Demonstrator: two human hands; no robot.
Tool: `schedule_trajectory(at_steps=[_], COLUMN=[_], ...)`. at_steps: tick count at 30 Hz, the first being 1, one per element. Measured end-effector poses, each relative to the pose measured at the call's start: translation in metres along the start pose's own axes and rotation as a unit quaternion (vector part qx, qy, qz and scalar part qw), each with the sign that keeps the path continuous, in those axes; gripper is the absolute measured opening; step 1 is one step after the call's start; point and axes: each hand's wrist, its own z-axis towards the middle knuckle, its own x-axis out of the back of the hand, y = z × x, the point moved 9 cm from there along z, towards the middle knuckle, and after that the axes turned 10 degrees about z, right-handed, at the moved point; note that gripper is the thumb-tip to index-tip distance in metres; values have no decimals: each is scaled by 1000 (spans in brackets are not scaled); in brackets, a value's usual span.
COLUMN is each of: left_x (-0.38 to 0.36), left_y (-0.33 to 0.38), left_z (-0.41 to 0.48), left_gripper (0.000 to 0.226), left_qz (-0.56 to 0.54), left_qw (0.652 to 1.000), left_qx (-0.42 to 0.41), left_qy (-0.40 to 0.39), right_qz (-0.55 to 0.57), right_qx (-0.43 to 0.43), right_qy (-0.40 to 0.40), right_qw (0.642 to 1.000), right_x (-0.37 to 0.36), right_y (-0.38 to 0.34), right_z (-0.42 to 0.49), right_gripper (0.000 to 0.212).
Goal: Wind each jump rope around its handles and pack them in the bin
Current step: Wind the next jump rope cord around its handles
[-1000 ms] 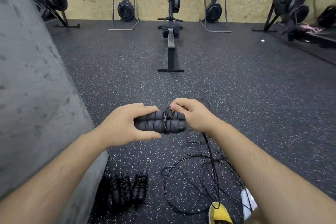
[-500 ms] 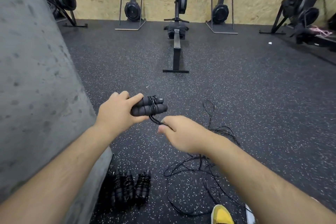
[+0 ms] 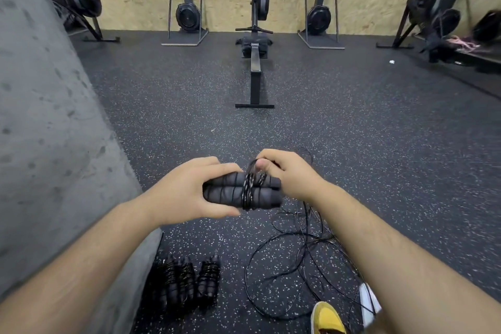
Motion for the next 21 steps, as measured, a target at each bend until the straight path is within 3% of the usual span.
schedule_trajectory(at_steps=[2, 4, 7, 11, 16, 21], left_x=[5, 12, 21, 15, 2, -13], left_y=[1, -5, -27, -56, -71, -53], left_z=[-1, -2, -4, -5, -6, -1], left_gripper=[62, 62, 63, 67, 68, 66], left_qz=[-40, -45, 17, 102, 174, 157], left_qw=[999, 997, 988, 976, 969, 985], left_qx=[21, 48, 106, 146, 156, 72], left_qy=[8, 49, 112, 123, 79, 7], right_qz=[39, -3, 10, -28, -100, -254], right_qx=[-35, -59, -75, -95, -46, 70], right_qy=[-24, -60, -86, -162, -133, -34], right_qw=[998, 996, 993, 982, 985, 964], right_x=[-13, -35, -61, -89, -64, -24], right_y=[13, 13, -8, -29, -61, -80], right_z=[1, 1, -10, -28, -39, -27], right_gripper=[14, 25, 28, 27, 29, 26])
